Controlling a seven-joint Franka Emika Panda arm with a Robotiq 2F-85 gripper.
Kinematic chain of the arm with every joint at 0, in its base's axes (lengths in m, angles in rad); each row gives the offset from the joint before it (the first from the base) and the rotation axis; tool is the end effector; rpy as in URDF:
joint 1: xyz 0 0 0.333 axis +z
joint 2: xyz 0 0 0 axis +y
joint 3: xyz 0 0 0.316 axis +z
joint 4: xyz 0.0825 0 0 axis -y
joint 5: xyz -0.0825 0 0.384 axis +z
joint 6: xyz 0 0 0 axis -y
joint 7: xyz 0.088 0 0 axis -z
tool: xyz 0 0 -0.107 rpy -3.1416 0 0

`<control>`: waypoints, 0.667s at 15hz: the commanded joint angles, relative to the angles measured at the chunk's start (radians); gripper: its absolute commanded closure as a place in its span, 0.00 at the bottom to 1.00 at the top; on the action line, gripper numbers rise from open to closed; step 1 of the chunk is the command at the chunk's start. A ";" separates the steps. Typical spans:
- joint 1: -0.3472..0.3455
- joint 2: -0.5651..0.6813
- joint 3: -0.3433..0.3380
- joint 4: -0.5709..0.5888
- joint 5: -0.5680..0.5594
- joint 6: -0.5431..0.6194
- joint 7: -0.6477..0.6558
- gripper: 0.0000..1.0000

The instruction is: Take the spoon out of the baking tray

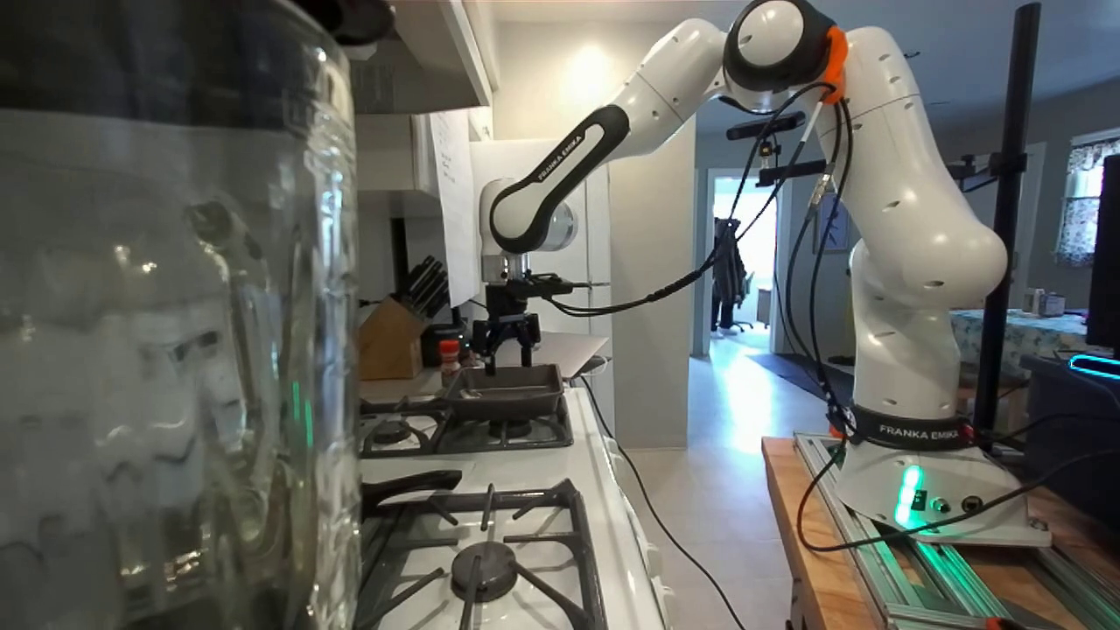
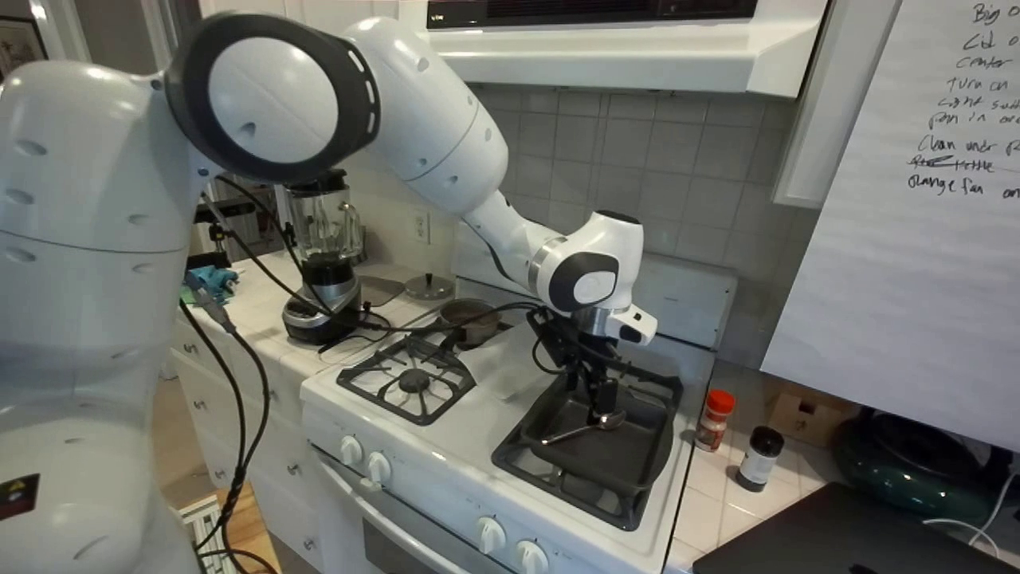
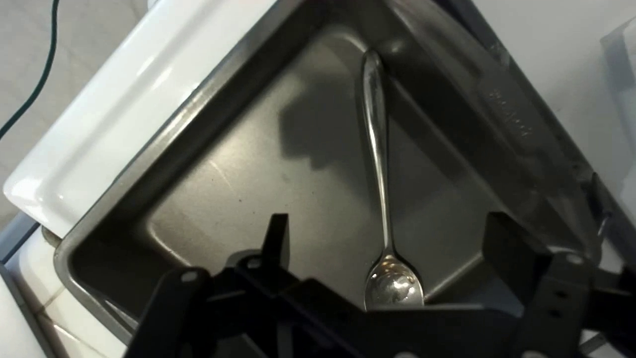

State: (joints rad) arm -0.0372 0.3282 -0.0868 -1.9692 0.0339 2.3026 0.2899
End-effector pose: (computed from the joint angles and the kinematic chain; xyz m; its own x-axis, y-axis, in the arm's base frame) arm 0.6060 -0.0727 0.3063 0.9082 -0.4185 0.0072 -0.4185 -0.9082 0.0006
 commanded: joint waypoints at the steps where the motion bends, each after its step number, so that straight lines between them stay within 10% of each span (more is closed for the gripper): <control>1: 0.004 0.011 -0.003 0.011 0.001 -0.002 0.000 0.00; 10: -0.006 0.082 0.010 0.018 0.039 0.115 -0.019 0.00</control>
State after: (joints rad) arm -0.0362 0.3803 -0.0853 -1.9556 0.0390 2.3583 0.2911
